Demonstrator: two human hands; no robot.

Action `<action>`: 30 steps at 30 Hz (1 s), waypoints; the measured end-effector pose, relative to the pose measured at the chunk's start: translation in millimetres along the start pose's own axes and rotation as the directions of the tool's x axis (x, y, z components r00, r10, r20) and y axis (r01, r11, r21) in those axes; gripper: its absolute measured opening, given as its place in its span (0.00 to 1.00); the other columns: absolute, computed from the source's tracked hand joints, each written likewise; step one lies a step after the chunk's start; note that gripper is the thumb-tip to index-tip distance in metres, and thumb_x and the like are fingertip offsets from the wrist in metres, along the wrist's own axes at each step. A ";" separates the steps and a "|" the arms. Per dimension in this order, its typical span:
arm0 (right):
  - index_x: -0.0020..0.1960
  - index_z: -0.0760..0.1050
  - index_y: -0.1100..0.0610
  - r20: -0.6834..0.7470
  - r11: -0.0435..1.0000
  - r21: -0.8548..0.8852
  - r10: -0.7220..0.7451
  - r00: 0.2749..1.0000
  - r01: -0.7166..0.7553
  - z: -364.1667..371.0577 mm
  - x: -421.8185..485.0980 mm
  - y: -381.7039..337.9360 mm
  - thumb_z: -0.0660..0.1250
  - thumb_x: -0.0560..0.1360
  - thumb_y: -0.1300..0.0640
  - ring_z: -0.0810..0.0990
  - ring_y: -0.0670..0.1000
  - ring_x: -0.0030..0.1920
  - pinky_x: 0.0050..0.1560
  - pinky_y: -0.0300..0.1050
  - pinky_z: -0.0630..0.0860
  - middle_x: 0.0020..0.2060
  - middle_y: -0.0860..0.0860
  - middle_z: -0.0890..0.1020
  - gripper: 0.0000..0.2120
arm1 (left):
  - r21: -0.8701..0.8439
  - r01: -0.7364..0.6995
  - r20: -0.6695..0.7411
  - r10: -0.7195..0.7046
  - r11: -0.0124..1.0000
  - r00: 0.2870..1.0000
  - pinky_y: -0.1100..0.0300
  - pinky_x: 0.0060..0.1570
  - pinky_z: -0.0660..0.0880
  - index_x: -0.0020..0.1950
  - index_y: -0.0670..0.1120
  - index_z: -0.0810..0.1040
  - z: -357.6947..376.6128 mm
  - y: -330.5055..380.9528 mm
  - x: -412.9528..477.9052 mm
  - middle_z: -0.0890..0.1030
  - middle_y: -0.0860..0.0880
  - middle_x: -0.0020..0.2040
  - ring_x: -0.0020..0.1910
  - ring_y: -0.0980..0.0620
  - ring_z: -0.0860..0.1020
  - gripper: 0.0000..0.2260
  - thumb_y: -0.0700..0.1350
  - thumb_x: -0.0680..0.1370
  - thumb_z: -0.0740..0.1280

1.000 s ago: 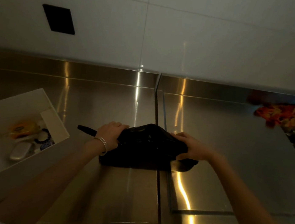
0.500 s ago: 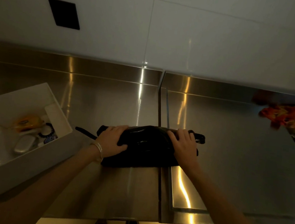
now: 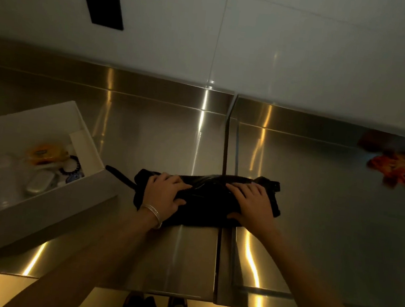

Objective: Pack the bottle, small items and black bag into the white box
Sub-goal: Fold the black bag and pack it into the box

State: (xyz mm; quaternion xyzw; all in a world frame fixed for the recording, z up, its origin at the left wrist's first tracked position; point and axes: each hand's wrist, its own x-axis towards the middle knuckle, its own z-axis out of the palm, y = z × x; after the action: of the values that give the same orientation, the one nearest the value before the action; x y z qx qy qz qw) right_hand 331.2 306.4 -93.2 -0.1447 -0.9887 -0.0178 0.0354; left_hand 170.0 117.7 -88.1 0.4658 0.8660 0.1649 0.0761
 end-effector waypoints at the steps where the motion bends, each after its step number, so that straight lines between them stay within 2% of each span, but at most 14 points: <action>1: 0.62 0.72 0.53 0.002 0.999 0.037 0.000 1.000 0.000 -3.4 5.8 3.3 0.78 0.58 0.48 0.79 0.56 0.53 0.58 0.54 0.72 0.53 0.53 0.81 0.35 | -0.007 0.013 0.004 -0.013 1.000 1.000 0.53 0.57 0.62 0.62 0.56 0.74 -3.6 0.8 3.6 0.77 0.53 0.57 0.58 0.49 0.70 0.18 0.51 0.72 0.68; 4: 0.55 0.76 0.52 -0.029 0.993 0.118 0.001 1.000 0.003 -11.3 14.6 12.5 0.80 0.55 0.50 0.82 0.54 0.44 0.48 0.47 0.74 0.45 0.52 0.83 0.31 | -0.012 0.014 -0.009 -0.014 1.000 1.000 0.56 0.52 0.61 0.61 0.57 0.75 -16.1 6.1 8.7 0.78 0.54 0.55 0.55 0.51 0.70 0.18 0.52 0.72 0.68; 7: 0.53 0.77 0.52 -0.139 0.993 0.111 -0.033 0.990 0.049 -22.5 17.3 20.3 0.80 0.56 0.50 0.81 0.52 0.41 0.44 0.45 0.73 0.42 0.50 0.83 0.28 | 0.002 -0.026 -0.128 0.026 1.000 0.991 0.55 0.47 0.60 0.57 0.56 0.78 -27.9 14.7 5.5 0.80 0.54 0.49 0.50 0.49 0.72 0.17 0.51 0.69 0.71; 11: 0.53 0.76 0.53 -0.317 0.991 0.041 -0.106 0.943 0.125 -51.8 27.1 24.5 0.79 0.59 0.52 0.80 0.52 0.41 0.44 0.46 0.72 0.42 0.52 0.82 0.24 | 0.020 -0.027 -0.325 0.032 0.999 0.945 0.56 0.44 0.61 0.50 0.54 0.81 -48.0 26.9 -0.3 0.81 0.53 0.43 0.44 0.48 0.75 0.15 0.48 0.64 0.76; 16: 0.54 0.76 0.54 -0.473 0.980 -0.046 -0.190 0.860 0.191 -103.7 55.1 22.0 0.76 0.64 0.53 0.79 0.54 0.41 0.46 0.44 0.63 0.42 0.53 0.82 0.20 | 0.057 -0.033 -0.525 0.058 0.998 0.849 0.57 0.45 0.59 0.49 0.53 0.81 -94.6 35.7 -3.4 0.81 0.53 0.42 0.42 0.49 0.74 0.13 0.47 0.66 0.75; 18: 0.55 0.75 0.53 -0.508 0.971 -0.079 -0.235 0.829 0.227 -120.8 66.6 16.1 0.75 0.65 0.54 0.79 0.54 0.42 0.45 0.45 0.64 0.42 0.53 0.82 0.20 | 0.083 -0.032 -0.577 0.075 0.996 0.813 0.58 0.44 0.58 0.49 0.52 0.81 -114.7 33.3 -7.3 0.81 0.52 0.42 0.42 0.48 0.74 0.13 0.46 0.66 0.75; 23: 0.57 0.72 0.52 -0.548 0.940 -0.082 -0.320 0.773 0.331 -147.3 98.9 -24.0 0.74 0.66 0.53 0.79 0.55 0.43 0.45 0.49 0.71 0.44 0.53 0.82 0.21 | 0.154 0.048 -0.623 0.060 0.987 0.780 0.56 0.43 0.61 0.50 0.52 0.81 -161.0 7.1 -28.9 0.81 0.52 0.42 0.41 0.47 0.73 0.12 0.50 0.67 0.70; 26: 0.56 0.74 0.53 -0.560 0.924 -0.093 -0.356 0.748 0.370 -156.1 118.4 -61.4 0.75 0.65 0.53 0.78 0.55 0.44 0.45 0.47 0.69 0.44 0.52 0.82 0.22 | 0.137 0.102 -0.627 0.007 0.985 0.779 0.55 0.43 0.61 0.50 0.52 0.82 -182.9 -20.9 -47.5 0.81 0.52 0.43 0.41 0.45 0.74 0.14 0.48 0.65 0.75; 30: 0.56 0.75 0.53 -0.576 0.901 -0.099 -0.399 0.714 0.423 -162.3 142.6 -118.4 0.76 0.62 0.52 0.78 0.55 0.44 0.44 0.47 0.68 0.44 0.52 0.81 0.24 | 0.131 0.159 -0.627 -0.043 0.979 0.778 0.56 0.42 0.58 0.50 0.52 0.81 -210.0 -64.6 -77.0 0.81 0.52 0.43 0.42 0.46 0.74 0.14 0.47 0.65 0.76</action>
State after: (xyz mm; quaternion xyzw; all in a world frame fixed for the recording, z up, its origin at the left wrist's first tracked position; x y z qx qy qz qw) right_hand 171.5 226.3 76.4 0.0916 -0.9366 -0.0490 0.3346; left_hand 102.2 -24.5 83.4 0.3432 0.8776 0.2273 -0.2458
